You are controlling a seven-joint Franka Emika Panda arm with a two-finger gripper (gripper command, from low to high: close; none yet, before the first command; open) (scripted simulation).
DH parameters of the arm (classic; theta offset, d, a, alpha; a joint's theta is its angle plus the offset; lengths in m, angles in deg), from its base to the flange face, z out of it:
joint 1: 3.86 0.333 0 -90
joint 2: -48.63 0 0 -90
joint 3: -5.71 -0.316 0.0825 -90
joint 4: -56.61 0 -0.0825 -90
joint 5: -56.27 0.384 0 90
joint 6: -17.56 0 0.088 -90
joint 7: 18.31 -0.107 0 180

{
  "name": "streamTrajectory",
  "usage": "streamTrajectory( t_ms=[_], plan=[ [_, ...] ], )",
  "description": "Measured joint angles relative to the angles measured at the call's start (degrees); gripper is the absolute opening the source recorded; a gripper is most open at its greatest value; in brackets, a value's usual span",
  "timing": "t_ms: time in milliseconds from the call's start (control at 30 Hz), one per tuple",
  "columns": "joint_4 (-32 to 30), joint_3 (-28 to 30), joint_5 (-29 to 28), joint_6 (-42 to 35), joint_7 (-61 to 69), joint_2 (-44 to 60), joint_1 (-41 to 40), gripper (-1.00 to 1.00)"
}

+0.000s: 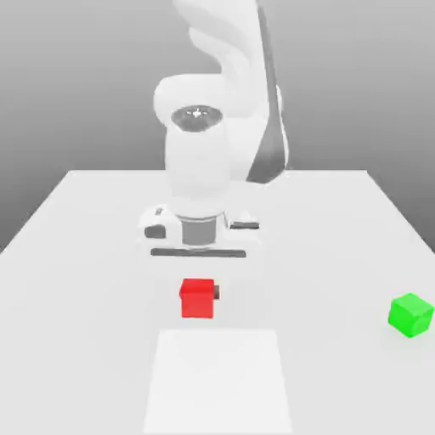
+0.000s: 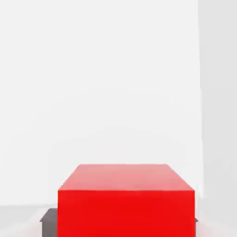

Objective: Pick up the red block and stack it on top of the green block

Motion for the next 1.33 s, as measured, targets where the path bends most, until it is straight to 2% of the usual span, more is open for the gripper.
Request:
streamTrajectory(
  t_ms=[367,767,967,1233,1267,1333],
  plan=[
    [8.65,-10.38,-1.57,-4.86,-9.39,5.11,13.95,-1.00],
    [18.01,-19.73,0.74,-9.78,-16.61,8.12,29.81,-1.00],
    [19.65,-19.46,-1.50,-7.51,-19.23,11.41,30.81,-1.00],
    [19.91,-15.82,-9.11,-0.82,-24.76,19.26,33.17,-1.00],
    [19.90,-15.37,-9.79,-0.24,-25.28,19.93,33.51,1.00],
    [19.90,-15.37,-9.79,-0.24,-25.28,19.93,33.51,1.00]
  ],
)
